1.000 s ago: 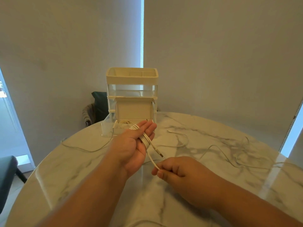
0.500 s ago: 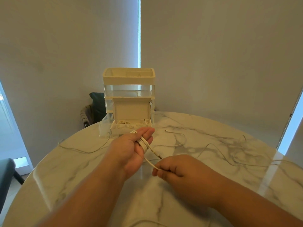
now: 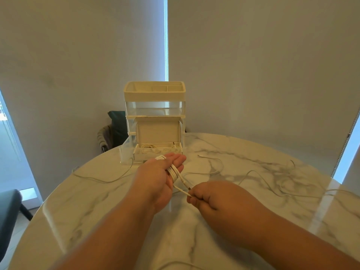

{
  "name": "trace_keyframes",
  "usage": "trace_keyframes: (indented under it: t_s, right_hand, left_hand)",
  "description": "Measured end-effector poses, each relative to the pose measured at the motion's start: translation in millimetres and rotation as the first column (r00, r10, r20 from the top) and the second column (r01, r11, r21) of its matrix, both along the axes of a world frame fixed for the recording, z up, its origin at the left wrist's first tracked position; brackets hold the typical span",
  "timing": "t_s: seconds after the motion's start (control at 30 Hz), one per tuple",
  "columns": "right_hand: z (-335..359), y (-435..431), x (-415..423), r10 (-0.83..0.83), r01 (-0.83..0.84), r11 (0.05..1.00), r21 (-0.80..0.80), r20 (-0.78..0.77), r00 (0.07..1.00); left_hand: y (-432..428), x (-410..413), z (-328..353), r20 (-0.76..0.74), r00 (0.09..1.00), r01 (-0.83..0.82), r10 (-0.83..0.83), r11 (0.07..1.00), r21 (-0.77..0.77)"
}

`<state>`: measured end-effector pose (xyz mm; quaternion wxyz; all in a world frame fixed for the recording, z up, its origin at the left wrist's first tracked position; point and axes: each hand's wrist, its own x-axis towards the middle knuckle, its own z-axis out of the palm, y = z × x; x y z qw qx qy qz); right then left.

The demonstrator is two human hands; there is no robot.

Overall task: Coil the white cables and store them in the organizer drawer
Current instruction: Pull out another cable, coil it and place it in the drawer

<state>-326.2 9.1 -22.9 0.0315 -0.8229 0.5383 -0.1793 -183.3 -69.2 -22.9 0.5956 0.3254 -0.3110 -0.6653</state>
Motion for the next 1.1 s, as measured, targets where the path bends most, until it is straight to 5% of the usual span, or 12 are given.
trace_keyframes:
  t_s: [0.17, 0.3, 0.4, 0.47, 0.57, 0.63, 0.67, 0.73, 0.83, 0.93, 1.1]
  right_hand:
    - [7, 2, -7, -0.063, 0.067, 0.994, -0.089, 0.046, 0.997]
    - [10, 3, -15, -0.089, 0.112, 0.978, -0.178, 0.135, 0.987]
    - [14, 4, -18, -0.057, 0.094, 0.973, -0.213, 0.174, 0.983]
    - [17, 3, -19, -0.041, 0.077, 0.977, -0.197, 0.183, 0.982]
    - [21, 2, -22, -0.004, 0.046, 0.980, -0.195, 0.207, 0.978]
    - [22, 2, -24, -0.007, 0.060, 0.972, -0.227, 0.229, 0.973]
    - [22, 2, -25, -0.009, 0.069, 0.965, -0.253, 0.229, 0.973]
    - [24, 2, -26, -0.009, 0.071, 0.953, -0.294, 0.210, 0.978]
    - [27, 2, -28, -0.016, 0.068, 0.950, -0.306, 0.169, 0.986]
    - [28, 3, -27, -0.003, 0.049, 0.957, -0.287, 0.160, 0.987]
    - [23, 2, -30, -0.040, 0.129, 0.957, -0.260, 0.323, 0.945]
  left_hand:
    - [5, -6, -5, 0.303, 0.953, 0.060, -0.001, 0.981, -0.187]
    - [10, -11, -13, 0.595, 0.802, 0.187, 0.058, 0.921, -0.342]
    - [17, -12, -13, 0.768, 0.639, 0.418, -0.041, 0.856, -0.303]
    - [20, -13, -13, 0.829, 0.557, 0.501, -0.053, 0.817, -0.285]
    - [22, -13, -14, 0.815, 0.578, 0.488, -0.043, 0.818, -0.303]
    - [27, -10, -8, 0.886, 0.448, 0.501, 0.121, 0.786, -0.361]
    - [27, -7, -9, 0.874, 0.466, 0.488, 0.134, 0.785, -0.380]
    - [29, -9, -9, 0.763, 0.634, 0.495, -0.127, 0.825, -0.274]
    - [29, -11, -7, 0.518, 0.698, 0.666, -0.495, 0.714, -0.216]
    - [31, -12, -7, 0.644, 0.616, 0.711, -0.454, 0.672, -0.206]
    - [30, -12, -5, 0.697, 0.617, 0.655, -0.364, 0.728, -0.200]
